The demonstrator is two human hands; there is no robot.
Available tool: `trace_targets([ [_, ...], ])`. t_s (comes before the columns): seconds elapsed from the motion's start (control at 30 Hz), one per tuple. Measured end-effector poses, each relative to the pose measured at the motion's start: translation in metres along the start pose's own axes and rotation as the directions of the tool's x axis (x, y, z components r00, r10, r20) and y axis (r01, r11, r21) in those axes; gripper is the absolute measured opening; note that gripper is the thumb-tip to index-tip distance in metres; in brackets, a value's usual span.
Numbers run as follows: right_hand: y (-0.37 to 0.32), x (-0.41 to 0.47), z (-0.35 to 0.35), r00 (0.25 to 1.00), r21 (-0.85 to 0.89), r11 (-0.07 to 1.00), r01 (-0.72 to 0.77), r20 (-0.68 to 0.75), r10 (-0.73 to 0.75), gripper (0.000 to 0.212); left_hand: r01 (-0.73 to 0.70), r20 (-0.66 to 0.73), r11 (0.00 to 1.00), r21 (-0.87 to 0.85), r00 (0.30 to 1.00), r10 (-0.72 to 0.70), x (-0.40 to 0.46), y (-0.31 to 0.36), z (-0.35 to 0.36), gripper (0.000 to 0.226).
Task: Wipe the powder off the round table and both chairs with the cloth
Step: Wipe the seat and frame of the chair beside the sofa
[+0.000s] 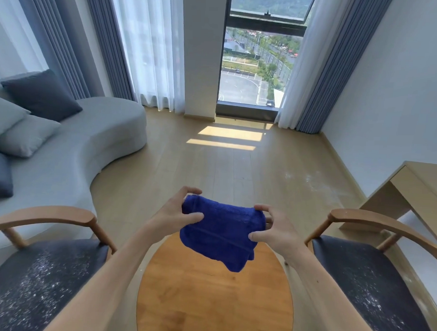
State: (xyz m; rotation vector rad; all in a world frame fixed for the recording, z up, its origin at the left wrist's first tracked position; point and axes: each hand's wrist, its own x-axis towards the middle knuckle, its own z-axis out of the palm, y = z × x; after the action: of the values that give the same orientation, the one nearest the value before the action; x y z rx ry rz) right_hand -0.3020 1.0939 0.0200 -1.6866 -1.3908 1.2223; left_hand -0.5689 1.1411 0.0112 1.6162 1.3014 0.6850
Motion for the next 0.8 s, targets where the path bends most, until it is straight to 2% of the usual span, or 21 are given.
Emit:
trace_targets([
  [0.07, 0.000, 0.002, 0.003, 0.997, -0.140, 0.989, 0.054, -0.040, -0.060, 0.063, 0.016, 0.110, 0.999, 0.037, 0.994, -0.020, -0.003, 0.002, 0.000, 0.074],
  [0.13, -0.001, 0.003, 0.006, 0.983, -0.335, 0.933, 0.131, -0.076, -0.165, 0.054, -0.011, 0.132, 0.985, 0.174, 0.991, -0.012, -0.002, 0.003, 0.006, 0.088],
  [0.2, -0.001, 0.005, 0.008, 0.965, -0.476, 0.860, 0.186, -0.076, -0.251, 0.041, -0.040, 0.092, 0.959, 0.280, 0.996, 0.015, -0.001, 0.001, 0.013, 0.083],
  [0.3, 0.001, 0.012, 0.005, 0.961, -0.634, 0.749, 0.191, -0.034, -0.274, 0.033, -0.078, 0.000, 0.941, 0.328, 0.997, 0.082, 0.000, -0.005, 0.015, 0.056],
  [0.33, 0.001, 0.014, 0.003, 0.972, -0.593, 0.785, 0.181, -0.012, -0.234, 0.030, -0.083, -0.030, 0.943, 0.322, 0.995, 0.097, 0.000, -0.007, 0.013, 0.047],
  [0.4, -0.001, 0.015, -0.001, 0.990, -0.378, 0.915, 0.140, 0.046, -0.133, 0.018, -0.075, -0.047, 0.956, 0.283, 0.995, 0.092, -0.001, -0.007, 0.007, 0.033],
  [0.47, -0.001, 0.014, -0.001, 0.993, -0.171, 0.980, 0.102, 0.073, -0.090, 0.011, -0.040, -0.020, 0.981, 0.189, 0.999, 0.044, -0.004, -0.002, 0.000, 0.025],
  [0.57, 0.004, 0.011, 0.005, 0.982, 0.034, 0.995, 0.097, 0.157, -0.101, 0.032, 0.029, -0.036, 0.999, 0.031, 0.999, -0.028, -0.010, 0.007, -0.009, 0.022],
  [0.67, 0.007, 0.011, 0.017, 0.960, -0.011, 0.988, 0.154, 0.240, -0.147, 0.042, 0.069, -0.069, 0.995, -0.077, 0.995, -0.074, -0.016, 0.005, -0.012, 0.023],
  [0.8, 0.007, 0.012, 0.040, 0.920, -0.124, 0.968, 0.218, 0.356, -0.162, 0.030, 0.092, -0.094, 0.987, -0.131, 0.990, -0.105, -0.030, 0.002, -0.015, 0.018],
])
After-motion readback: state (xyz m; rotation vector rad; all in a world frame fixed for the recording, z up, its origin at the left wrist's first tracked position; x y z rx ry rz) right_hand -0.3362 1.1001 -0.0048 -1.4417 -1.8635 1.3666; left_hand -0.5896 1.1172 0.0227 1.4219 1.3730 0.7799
